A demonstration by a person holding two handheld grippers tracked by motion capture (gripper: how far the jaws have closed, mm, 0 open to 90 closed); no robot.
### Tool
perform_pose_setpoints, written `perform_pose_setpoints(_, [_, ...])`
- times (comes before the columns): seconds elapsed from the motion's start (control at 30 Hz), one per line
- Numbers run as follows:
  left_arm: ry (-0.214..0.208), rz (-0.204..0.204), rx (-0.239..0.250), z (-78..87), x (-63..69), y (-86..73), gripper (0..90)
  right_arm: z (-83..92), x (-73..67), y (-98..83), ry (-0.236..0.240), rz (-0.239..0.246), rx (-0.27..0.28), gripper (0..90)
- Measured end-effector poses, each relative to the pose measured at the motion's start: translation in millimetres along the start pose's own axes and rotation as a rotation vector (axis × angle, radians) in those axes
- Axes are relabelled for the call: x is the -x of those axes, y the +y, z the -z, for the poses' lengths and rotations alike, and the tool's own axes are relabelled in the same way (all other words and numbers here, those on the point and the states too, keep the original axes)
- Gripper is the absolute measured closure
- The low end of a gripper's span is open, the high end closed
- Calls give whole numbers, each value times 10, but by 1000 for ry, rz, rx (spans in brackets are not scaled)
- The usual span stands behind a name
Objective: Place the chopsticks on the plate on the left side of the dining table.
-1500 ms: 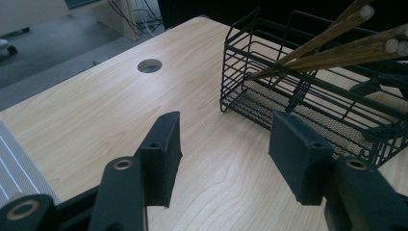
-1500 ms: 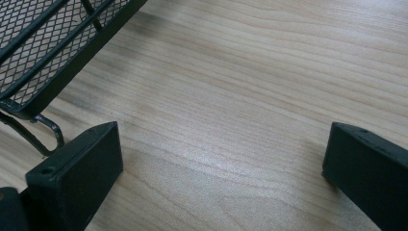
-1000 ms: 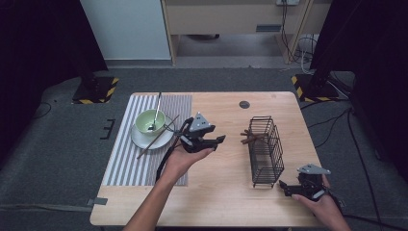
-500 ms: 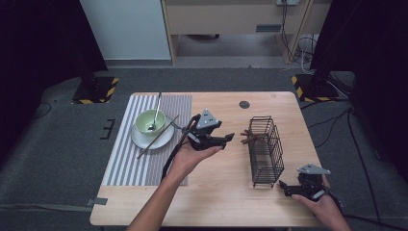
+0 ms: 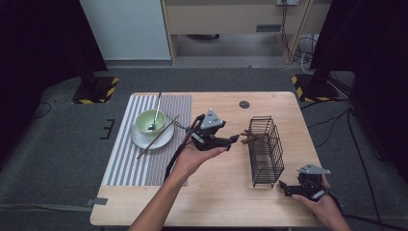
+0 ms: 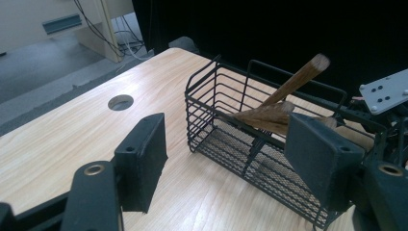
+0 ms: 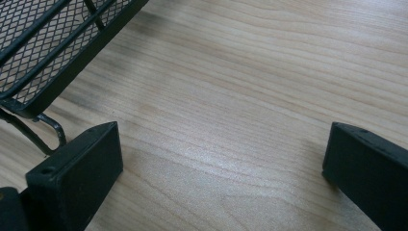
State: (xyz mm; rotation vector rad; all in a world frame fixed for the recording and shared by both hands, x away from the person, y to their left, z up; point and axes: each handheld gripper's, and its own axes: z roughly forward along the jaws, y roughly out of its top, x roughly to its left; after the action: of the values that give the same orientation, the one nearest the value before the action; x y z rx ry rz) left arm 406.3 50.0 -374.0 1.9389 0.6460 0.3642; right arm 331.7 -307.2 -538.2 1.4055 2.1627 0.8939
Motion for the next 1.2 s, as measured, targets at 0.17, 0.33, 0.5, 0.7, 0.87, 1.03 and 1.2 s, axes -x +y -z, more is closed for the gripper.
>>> perform_pose_setpoints(0.17, [-7, -1, 11, -15, 9, 40, 298, 0, -1, 0, 1, 1, 0, 4])
perform_pose_setpoints(0.33, [-11, -3, 12, -41, 28, 65, 298, 0, -2, 0, 2, 1, 0, 4])
perform_pose_setpoints(0.5, [-10, -10, 6, -87, 48, 77, 298, 0, -2, 0, 2, 1, -1, 4])
perform_pose_setpoints(0.7, [1, -6, 2, -120, 24, 77, 310, 0, -2, 0, 2, 0, 0, 4])
perform_pose_setpoints(0.87, [-1, -10, 1, -145, 40, 89, 351, 0, -2, 0, 2, 0, 0, 4])
perform_pose_setpoints(1.03, [-1, -6, -6, -188, 60, 103, 395, 0, -2, 0, 2, 0, 0, 4])
perform_pose_setpoints(1.2, [-6, 8, -15, -222, 53, 103, 437, 0, -2, 0, 2, 1, 0, 4])
